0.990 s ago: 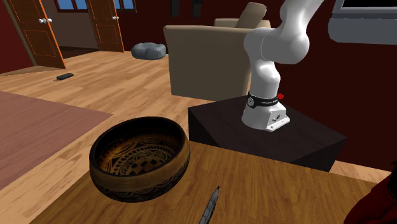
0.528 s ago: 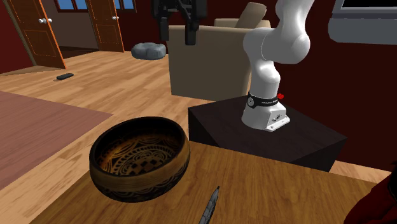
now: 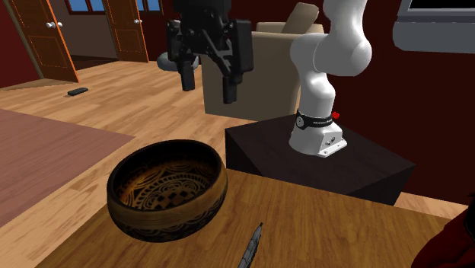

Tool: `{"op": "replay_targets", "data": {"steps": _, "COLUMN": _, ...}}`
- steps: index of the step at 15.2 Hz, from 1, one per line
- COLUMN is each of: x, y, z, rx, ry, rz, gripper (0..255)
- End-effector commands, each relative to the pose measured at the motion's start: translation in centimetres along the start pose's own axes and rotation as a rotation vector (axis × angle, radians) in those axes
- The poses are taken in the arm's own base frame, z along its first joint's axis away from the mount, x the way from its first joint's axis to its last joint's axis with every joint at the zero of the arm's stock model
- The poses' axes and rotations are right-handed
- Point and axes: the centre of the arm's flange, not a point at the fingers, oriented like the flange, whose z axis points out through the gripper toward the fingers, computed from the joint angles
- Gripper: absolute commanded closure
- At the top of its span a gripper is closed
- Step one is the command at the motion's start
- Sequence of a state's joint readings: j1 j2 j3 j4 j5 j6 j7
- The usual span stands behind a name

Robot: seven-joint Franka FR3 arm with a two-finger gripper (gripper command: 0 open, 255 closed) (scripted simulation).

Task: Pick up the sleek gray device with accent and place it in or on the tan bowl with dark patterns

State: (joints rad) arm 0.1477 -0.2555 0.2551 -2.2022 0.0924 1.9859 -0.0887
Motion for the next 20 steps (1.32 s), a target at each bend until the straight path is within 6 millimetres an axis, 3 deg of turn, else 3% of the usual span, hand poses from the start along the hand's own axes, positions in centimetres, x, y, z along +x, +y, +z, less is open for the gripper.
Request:
{"op": "replay_targets", "data": {"steps": 1, "x": 1.8, "y": -1.8, "z": 1.8, "rx": 0.004, "ry": -0.007, "rz": -0.032, "gripper": 0}}
{"op": "replay_targets", "data": {"steps": 16, "x": 12.0, "y": -14.8, "z": 13.0, "rx": 0.030, "ry": -0.059, "rz": -0.266, "gripper": 0}}
{"op": "replay_targets", "data": {"steps": 20, "x": 11.9, "y": -14.9, "z": 14.6, "rx": 0.030, "ry": -0.060, "rz": -0.267, "gripper": 0}}
